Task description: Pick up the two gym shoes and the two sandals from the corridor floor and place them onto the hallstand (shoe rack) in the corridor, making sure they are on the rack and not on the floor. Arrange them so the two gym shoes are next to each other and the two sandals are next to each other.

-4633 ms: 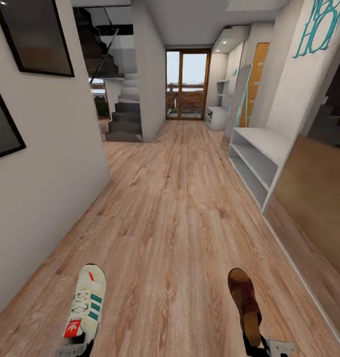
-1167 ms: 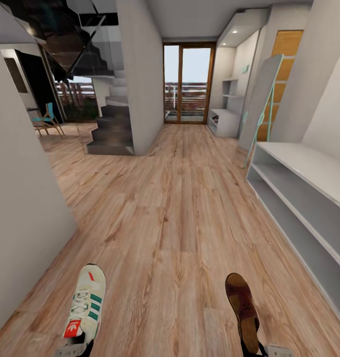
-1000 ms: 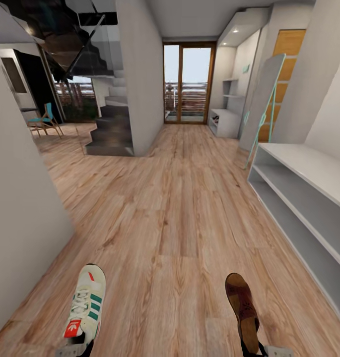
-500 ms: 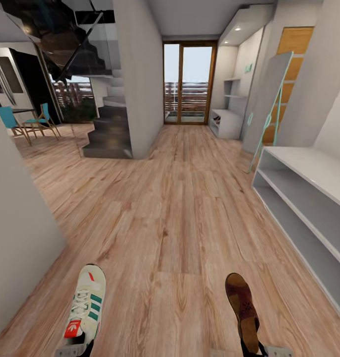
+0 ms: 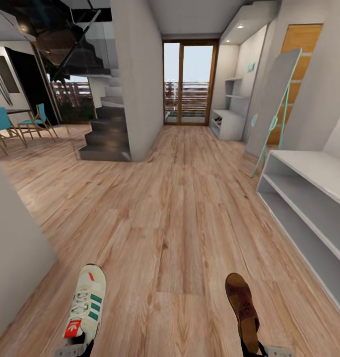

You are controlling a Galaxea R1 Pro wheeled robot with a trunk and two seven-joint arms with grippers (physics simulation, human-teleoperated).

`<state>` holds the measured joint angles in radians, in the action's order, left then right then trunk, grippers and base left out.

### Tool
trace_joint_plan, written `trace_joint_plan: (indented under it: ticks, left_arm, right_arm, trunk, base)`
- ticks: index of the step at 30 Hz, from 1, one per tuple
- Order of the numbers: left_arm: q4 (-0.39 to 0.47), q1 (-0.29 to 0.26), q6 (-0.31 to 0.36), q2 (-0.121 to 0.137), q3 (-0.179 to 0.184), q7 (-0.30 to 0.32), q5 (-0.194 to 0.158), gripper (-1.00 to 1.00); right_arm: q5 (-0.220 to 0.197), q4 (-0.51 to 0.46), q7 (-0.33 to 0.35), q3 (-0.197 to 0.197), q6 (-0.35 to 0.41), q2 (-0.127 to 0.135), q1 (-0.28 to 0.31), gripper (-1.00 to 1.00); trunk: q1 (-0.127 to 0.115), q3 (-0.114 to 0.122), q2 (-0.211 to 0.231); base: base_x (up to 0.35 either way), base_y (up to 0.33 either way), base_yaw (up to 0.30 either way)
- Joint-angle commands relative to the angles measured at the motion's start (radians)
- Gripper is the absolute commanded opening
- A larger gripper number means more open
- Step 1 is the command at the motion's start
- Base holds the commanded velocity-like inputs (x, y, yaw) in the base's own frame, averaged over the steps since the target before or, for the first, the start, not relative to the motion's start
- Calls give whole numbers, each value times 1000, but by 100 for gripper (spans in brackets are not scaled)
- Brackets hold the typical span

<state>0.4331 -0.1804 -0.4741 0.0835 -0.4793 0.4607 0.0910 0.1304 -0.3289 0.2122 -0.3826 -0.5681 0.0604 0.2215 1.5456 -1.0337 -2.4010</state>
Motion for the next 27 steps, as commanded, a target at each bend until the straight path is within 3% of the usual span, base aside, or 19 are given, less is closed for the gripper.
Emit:
trace_joint_plan:
  ticks: [1, 27]
  left_arm:
    - [-1, -1, -5, -1, -9, 6, 9, -100]
    - [-1, -1, -5, -1, -9, 6, 9, -100]
  right_arm:
    - [6, 1, 6, -9, -3, -1, 1, -100]
    - [6, 1, 6, -9, -3, 0, 1, -100]
  trunk:
    - [0, -1, 0]
    - [0, -1, 0]
  base:
    - [340, 0, 0]
    - [340, 0, 0]
